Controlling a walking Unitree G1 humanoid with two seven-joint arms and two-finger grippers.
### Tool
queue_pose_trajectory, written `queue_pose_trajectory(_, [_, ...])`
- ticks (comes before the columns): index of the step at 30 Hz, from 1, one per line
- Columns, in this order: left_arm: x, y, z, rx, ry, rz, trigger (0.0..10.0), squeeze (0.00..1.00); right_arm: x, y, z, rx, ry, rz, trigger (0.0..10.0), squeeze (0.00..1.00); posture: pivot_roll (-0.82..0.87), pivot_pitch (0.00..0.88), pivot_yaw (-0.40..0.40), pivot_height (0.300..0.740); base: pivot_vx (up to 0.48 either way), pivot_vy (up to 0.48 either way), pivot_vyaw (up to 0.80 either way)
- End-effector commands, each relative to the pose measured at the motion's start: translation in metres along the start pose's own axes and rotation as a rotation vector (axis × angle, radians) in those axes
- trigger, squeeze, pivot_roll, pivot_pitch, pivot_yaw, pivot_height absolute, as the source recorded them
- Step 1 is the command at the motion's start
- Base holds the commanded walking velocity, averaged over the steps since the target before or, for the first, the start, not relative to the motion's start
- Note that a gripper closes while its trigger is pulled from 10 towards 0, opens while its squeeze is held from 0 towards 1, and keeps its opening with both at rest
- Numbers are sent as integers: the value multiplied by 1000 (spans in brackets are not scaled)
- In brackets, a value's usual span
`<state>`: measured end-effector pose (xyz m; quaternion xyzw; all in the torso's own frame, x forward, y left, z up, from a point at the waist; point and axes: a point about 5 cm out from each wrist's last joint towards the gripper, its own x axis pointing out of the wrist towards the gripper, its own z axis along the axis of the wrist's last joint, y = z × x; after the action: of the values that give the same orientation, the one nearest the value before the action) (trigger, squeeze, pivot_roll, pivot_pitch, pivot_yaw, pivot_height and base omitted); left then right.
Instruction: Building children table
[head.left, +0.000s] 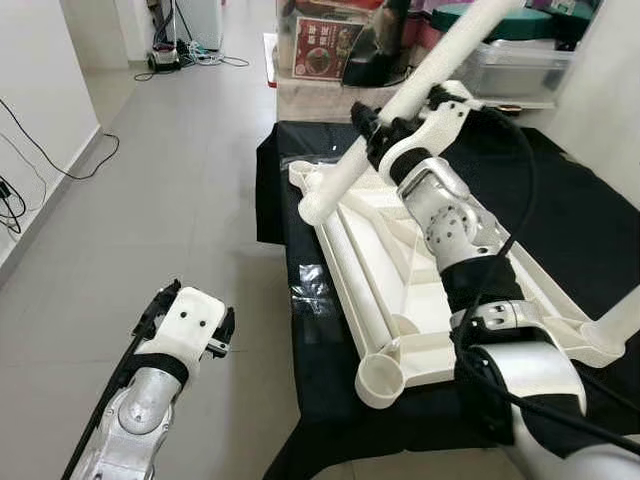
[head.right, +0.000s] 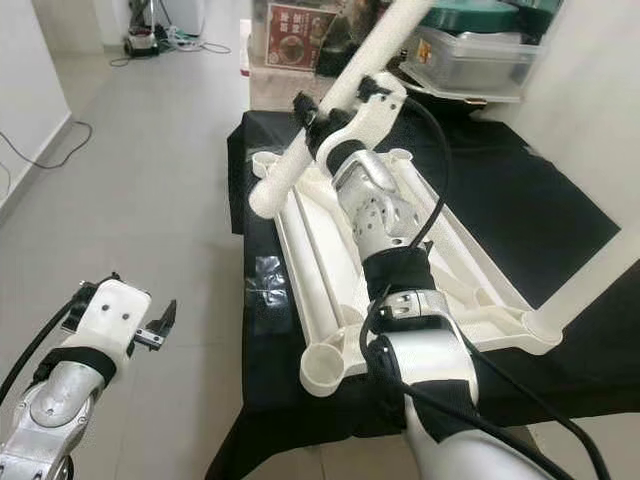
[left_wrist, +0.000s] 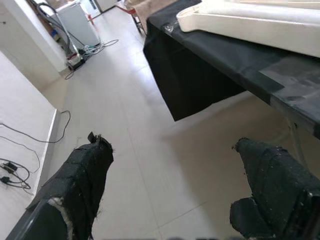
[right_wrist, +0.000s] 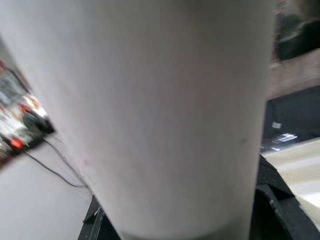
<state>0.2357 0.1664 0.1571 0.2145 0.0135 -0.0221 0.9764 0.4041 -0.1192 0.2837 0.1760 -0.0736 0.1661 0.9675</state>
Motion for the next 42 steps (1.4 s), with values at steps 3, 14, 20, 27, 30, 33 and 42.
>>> queue_pose_trajectory(3, [-1,-3,-2,-62,1,1,10000,0,-7,-13,-3,-76,43,-44,10000,0,93,0,-105,740,0,0,0])
queue_pose_trajectory(14, [-2,-2,1,-100,-20,-9,10000,0,-10,-7,-5,-90,50,-12,10000,0,90,0,-101,740,0,0,0])
queue_pose_trajectory(20, [-3,8,-3,-103,-15,3,10000,0,-18,-4,5,-160,-1,133,10000,0,86,0,-104,740,0,0,0])
queue_pose_trajectory(27, [-5,4,-1,-148,-32,-8,10000,0,-34,-7,-2,-268,-33,133,10000,0,78,0,-109,740,0,0,0])
queue_pose_trajectory(30, [-7,2,0,-171,-34,-13,10000,0,-41,-7,-10,-266,-27,137,10000,0,78,0,-109,740,0,0,0])
queue_pose_trajectory(33, [-8,2,-3,-205,-20,-7,10000,0,-50,-4,-20,-236,-6,153,10000,0,76,0,-110,740,0,0,0])
queue_pose_trajectory(42, [-5,-1,-3,-190,-26,-26,10000,0,-57,10,-27,-185,-2,212,10000,0,68,0,-101,740,0,0,0])
